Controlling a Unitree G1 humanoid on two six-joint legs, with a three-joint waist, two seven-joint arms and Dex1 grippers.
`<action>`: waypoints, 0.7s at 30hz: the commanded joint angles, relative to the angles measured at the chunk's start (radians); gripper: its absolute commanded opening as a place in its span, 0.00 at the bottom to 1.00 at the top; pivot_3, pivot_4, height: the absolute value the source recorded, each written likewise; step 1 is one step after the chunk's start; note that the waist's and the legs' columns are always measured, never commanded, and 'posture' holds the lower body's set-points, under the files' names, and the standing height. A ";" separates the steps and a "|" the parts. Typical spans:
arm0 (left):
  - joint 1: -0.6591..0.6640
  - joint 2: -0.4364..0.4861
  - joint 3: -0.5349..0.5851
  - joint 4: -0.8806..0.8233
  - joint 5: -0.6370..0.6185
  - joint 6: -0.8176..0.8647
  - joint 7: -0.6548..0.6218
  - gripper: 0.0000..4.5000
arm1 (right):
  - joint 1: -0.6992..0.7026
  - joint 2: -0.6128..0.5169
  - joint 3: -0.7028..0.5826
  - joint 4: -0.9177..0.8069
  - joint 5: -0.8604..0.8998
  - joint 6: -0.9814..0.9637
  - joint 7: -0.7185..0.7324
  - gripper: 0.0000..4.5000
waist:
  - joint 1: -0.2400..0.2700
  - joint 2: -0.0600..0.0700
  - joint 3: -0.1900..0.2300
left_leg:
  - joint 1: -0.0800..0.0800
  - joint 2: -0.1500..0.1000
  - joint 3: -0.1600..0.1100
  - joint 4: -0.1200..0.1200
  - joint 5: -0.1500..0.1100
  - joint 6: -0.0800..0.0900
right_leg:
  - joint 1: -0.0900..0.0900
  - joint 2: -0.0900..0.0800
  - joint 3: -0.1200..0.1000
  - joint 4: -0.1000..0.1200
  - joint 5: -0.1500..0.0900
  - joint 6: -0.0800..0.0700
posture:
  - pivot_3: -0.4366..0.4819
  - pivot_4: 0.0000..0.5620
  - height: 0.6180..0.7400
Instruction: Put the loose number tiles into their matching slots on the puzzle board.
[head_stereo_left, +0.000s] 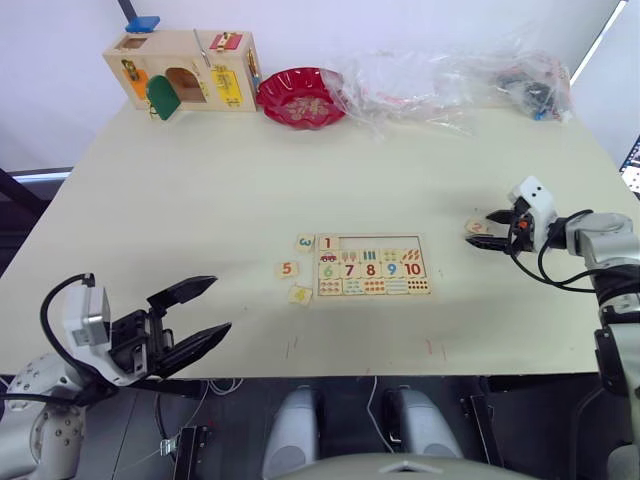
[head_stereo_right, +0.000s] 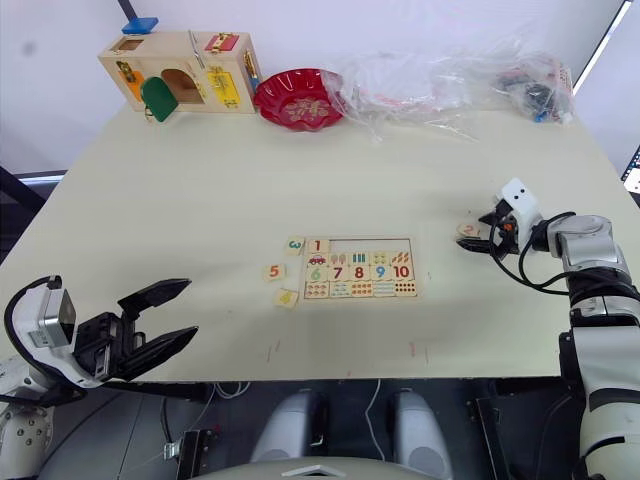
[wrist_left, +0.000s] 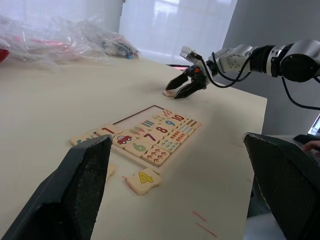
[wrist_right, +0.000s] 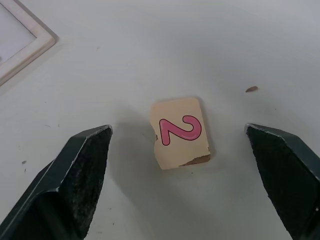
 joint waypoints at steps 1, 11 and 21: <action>-0.006 0.007 0.017 -0.003 -0.015 -0.004 0.000 1.00 | 0.013 -0.015 -0.028 -0.008 0.007 -0.005 0.001 0.77 | 0.000 0.000 0.000 | 0.000 0.000 0.000 0.000 0.000 0.000 | 0.000 0.000 0.000 0.000 0.000 0.000 | 0.48 0.27 1.00; -0.007 0.005 0.016 -0.002 -0.007 -0.007 0.009 1.00 | 0.056 -0.017 -0.047 -0.048 0.009 -0.007 0.002 0.77 | 0.001 0.000 0.000 | 0.000 0.000 0.000 0.000 0.000 0.000 | 0.000 0.000 0.000 0.000 0.000 0.000 | 0.48 0.27 1.00; -0.007 0.003 0.009 0.000 0.007 -0.017 0.017 1.00 | 0.076 -0.020 -0.050 -0.087 0.010 -0.062 -0.007 0.20 | 0.000 0.000 0.000 | 0.000 0.000 0.000 0.000 0.000 0.000 | 0.000 0.000 0.000 0.000 0.000 0.000 | 0.48 0.27 1.00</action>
